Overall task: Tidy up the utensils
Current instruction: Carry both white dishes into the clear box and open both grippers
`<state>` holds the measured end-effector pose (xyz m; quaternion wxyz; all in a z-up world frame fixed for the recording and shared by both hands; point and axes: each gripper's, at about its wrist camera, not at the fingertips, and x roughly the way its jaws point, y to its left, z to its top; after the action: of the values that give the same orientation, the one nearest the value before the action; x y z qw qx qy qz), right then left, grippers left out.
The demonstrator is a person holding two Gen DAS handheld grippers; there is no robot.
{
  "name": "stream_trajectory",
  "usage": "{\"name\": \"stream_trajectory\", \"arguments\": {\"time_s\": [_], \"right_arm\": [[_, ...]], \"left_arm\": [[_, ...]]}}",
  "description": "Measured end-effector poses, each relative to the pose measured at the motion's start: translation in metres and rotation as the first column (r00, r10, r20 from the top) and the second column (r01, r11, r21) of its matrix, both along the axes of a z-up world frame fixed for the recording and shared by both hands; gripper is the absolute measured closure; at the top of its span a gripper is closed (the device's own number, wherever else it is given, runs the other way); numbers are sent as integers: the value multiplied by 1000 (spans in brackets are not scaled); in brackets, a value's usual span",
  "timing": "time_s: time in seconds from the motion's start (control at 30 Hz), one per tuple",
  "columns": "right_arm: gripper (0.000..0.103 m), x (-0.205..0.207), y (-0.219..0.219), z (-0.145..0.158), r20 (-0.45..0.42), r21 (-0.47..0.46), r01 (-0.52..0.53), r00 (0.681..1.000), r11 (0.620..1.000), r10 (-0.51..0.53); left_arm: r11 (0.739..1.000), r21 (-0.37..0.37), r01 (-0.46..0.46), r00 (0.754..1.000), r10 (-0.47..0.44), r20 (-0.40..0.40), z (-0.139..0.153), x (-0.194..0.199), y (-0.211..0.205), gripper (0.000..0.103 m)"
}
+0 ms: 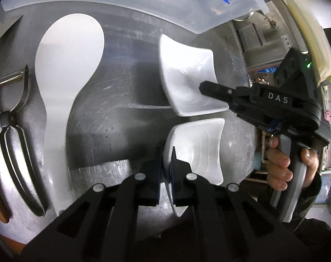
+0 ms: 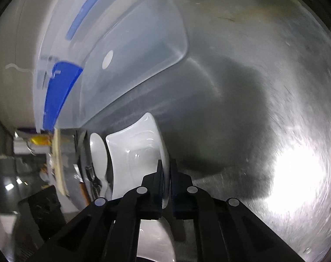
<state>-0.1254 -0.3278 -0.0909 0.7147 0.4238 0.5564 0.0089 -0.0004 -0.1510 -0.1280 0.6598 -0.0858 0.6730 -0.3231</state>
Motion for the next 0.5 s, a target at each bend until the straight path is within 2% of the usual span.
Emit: {"name": "stream_trajectory", "arguments": {"time_s": [0.1, 0.23, 0.37, 0.5], "right_arm": [[95, -13, -10, 8, 12, 30, 62, 998, 998, -62], [95, -30, -23, 32, 63, 58, 134, 988, 989, -138], [95, -44, -31, 77, 169, 117, 189, 964, 975, -208], [95, -37, -32, 125, 276, 115, 186, 938, 976, -211]], "left_arm": [[1000, -23, -2, 1000, 2, -4, 8, 3, 10, 97], [999, -37, 7, 1000, -7, 17, 28, 7, 25, 97], [994, -107, -6, 1000, 8, 18, 59, 20, 54, 97], [985, -170, 9, 992, 12, 122, 113, 52, 74, 97]]}}
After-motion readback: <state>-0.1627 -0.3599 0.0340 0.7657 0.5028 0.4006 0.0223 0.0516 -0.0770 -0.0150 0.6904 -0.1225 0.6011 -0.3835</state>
